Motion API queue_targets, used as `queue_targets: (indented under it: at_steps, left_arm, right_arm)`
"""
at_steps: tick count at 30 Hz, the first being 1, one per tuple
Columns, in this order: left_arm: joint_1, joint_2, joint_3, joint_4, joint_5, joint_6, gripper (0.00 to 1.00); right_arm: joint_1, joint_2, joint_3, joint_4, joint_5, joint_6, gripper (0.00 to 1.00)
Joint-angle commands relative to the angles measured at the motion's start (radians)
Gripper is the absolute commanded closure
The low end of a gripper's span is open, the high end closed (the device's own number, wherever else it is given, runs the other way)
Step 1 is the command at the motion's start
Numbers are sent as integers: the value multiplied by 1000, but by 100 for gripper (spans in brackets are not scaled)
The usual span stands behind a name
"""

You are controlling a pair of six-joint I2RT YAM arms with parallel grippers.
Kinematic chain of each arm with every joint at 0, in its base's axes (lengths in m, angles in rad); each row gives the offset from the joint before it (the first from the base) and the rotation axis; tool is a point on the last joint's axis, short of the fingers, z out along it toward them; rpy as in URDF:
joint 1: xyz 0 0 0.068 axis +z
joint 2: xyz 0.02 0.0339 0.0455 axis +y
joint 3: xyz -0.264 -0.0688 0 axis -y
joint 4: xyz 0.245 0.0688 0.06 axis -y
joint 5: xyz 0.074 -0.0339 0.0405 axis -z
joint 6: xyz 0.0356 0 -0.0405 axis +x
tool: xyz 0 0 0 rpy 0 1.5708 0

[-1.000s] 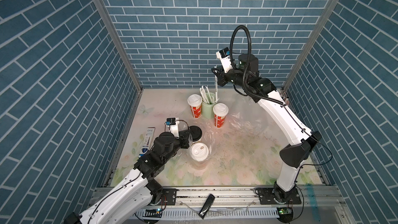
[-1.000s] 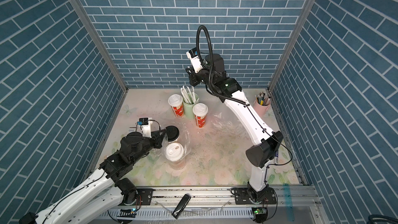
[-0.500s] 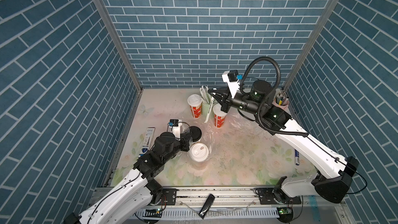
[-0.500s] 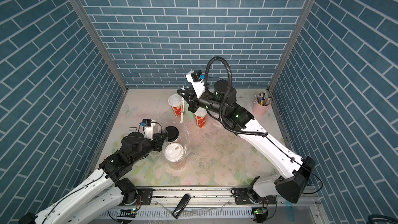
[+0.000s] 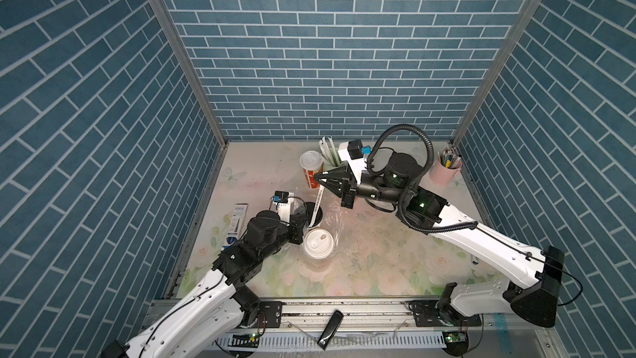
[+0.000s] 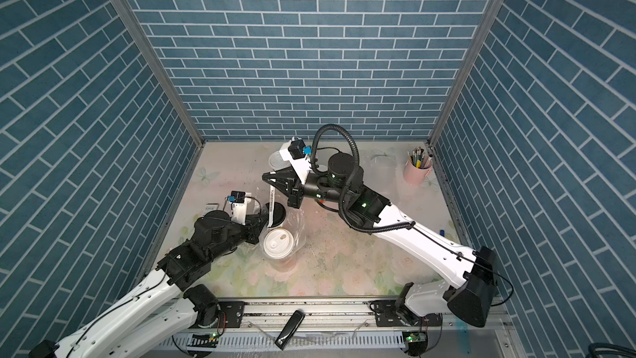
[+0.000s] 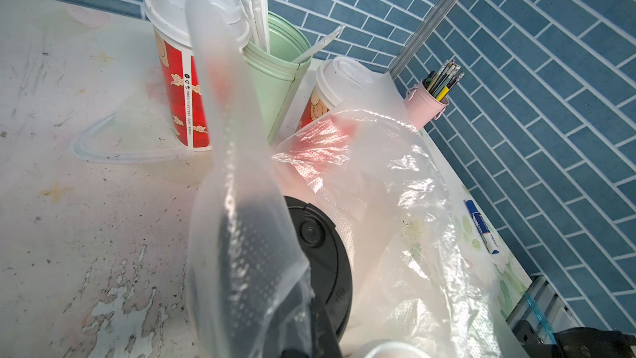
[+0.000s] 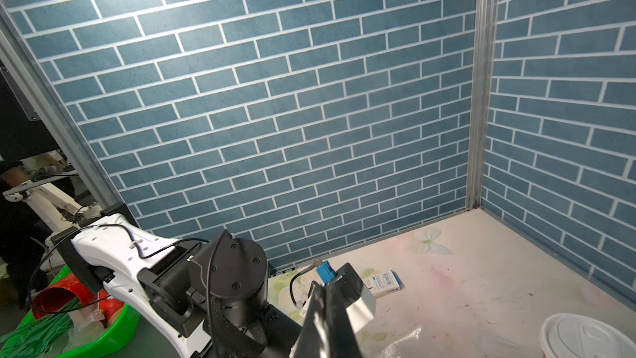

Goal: Pack milk tea into plastic carrier bags
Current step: Place the straw in the plastic carrier bag.

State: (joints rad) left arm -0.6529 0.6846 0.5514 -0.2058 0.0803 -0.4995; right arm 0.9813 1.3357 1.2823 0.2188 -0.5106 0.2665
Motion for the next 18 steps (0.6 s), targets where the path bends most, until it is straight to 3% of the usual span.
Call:
queue_targets:
  at_steps: [1,18]
  left_arm:
    - [5,-3,21,-27,10,22,100]
    - [5,-19,13,-14,17,22,100]
  right_arm:
    - [20,-39,-16,81,-30,31,100]
    - [89,-35,-90,45,-52,32,100]
